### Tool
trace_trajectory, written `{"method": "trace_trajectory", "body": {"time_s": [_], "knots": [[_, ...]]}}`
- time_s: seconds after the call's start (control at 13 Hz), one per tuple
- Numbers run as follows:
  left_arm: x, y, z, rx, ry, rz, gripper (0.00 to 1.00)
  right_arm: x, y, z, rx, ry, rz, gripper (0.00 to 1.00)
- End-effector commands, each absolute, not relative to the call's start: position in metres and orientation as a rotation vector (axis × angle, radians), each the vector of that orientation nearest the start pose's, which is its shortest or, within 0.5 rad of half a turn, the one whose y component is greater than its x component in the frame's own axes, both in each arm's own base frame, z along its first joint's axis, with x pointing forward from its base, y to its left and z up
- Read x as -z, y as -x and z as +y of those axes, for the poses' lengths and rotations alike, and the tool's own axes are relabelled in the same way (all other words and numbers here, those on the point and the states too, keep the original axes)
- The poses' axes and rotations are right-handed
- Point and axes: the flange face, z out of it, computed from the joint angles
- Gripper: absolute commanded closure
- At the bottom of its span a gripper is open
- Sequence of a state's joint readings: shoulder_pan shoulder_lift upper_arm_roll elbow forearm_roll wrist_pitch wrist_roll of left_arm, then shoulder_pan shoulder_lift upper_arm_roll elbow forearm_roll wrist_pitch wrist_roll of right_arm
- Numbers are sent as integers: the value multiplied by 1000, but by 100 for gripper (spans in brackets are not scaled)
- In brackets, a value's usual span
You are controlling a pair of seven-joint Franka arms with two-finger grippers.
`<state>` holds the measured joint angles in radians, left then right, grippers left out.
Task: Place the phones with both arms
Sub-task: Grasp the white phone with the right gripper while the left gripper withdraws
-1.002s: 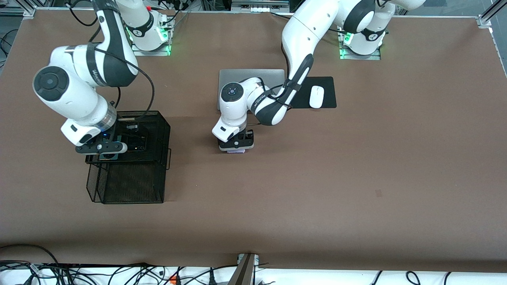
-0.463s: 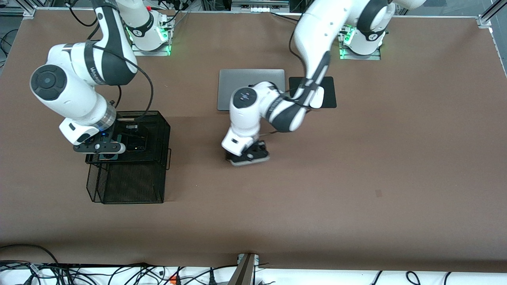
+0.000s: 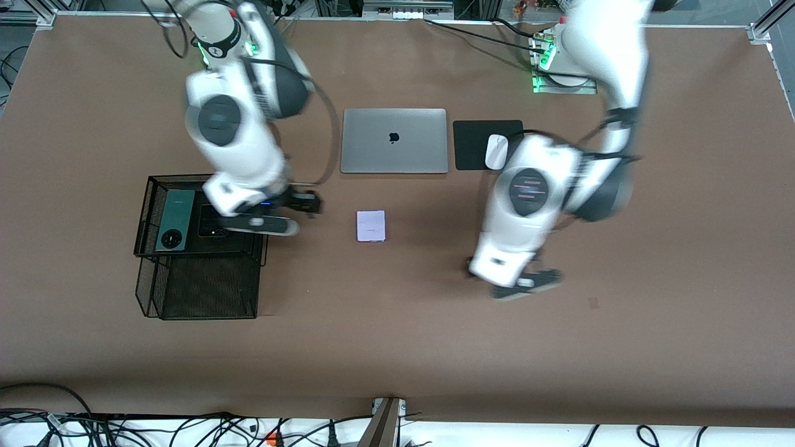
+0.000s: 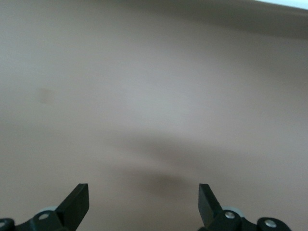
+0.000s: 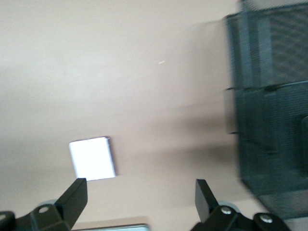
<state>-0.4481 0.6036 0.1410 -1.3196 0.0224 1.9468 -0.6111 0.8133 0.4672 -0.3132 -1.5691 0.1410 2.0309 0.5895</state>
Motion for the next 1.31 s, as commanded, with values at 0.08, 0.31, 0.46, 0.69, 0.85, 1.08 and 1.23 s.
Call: {"method": "trace_trajectory", "body": {"time_s": [0.08, 0.31, 0.46, 0.69, 0.85, 1.08, 1.23], "knots": [[-471, -665, -111, -5, 3095, -233, 0, -322, -588, 425, 52, 3129, 112, 1], [-526, -647, -24, -27, 3126, -125, 0, -264, -565, 462, 12, 3112, -19, 1], [-550, -632, 0, -49, 3178, -103, 0, -234, -557, 474, 20, 3097, -55, 1], [-580, -610, 1, -72, 3196, -99, 0, -212, -554, 470, 19, 3102, -243, 1], [-599, -592, 0, -101, 3221, -54, 0, -208, -551, 469, 12, 3110, -277, 1], [-602, -577, -16, -122, 3232, 10, 0, -201, -545, 469, 17, 3131, -324, 1], [-596, -577, -19, -125, 3237, 23, 0, -194, -544, 465, 44, 3147, -366, 1]]}}
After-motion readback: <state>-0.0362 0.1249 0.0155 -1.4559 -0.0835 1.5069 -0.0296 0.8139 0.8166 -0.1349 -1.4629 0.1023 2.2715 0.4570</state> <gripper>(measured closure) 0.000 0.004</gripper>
